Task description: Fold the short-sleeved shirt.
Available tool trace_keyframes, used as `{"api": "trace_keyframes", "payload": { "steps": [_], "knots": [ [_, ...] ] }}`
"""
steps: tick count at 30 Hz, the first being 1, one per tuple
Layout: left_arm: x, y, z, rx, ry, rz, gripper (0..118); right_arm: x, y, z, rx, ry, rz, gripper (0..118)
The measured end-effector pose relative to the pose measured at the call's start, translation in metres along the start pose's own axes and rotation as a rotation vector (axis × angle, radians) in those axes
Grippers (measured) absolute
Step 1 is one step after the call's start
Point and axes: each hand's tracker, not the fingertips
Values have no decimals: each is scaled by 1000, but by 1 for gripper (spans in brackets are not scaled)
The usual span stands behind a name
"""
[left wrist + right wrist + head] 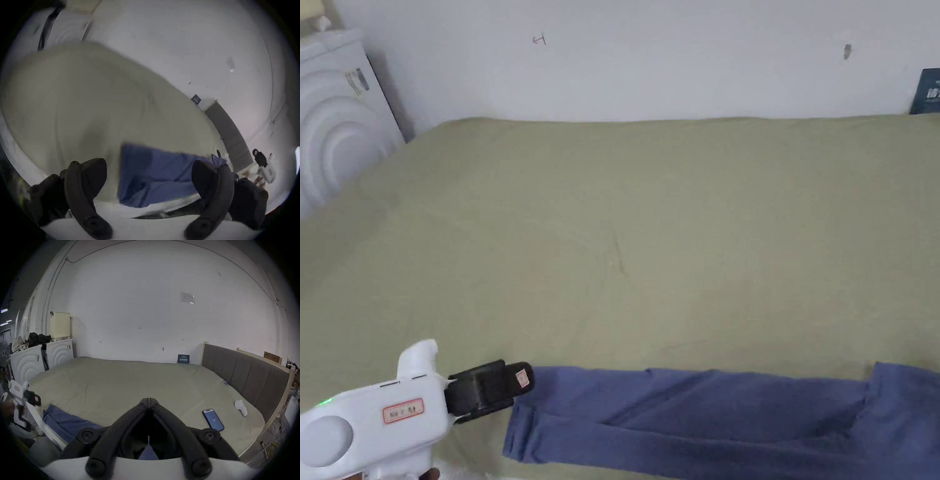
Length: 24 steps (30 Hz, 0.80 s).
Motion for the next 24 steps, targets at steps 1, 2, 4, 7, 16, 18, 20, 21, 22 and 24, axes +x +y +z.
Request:
{"api": "trace_keyframes", "payload": {
  "steps": [1, 2, 4, 7, 16, 18, 20, 21, 22, 24],
  "knots": [
    [-13, -4, -7, -49, -25, 38, 110, -3, 1, 0, -11, 21, -11, 0],
    [-24, -10, -14, -68, -34, 77, 110, -3, 2, -2, -21, 37, -33, 0],
    [-41, -20, -28, -116, -72, 158, 110, -2, 3, -5, -26, 56, -78, 0],
    [-37, -25, -23, 24, -166, 160, 110, 0, 3, -8, -33, 65, -100, 0],
    [-17, -47, -41, -60, -186, 320, 16, -2, -1, -9, -52, 85, -146, 0],
    [-5, -44, -33, -45, -111, 207, 15, -2, 0, -3, -50, 86, -143, 0],
    [12, -37, -21, -6, -68, 89, 15, 2, 2, 2, -40, 79, -134, 0],
    [22, -32, -15, 11, -96, 78, 15, 3, 3, 5, -34, 76, -136, 0],
    [36, -26, -7, 41, -125, 60, 15, 5, 5, 7, -30, 77, -140, 0],
    [58, -10, 3, 89, -163, -40, 15, 9, 8, 11, -17, 74, -141, 0]
  ]
}}
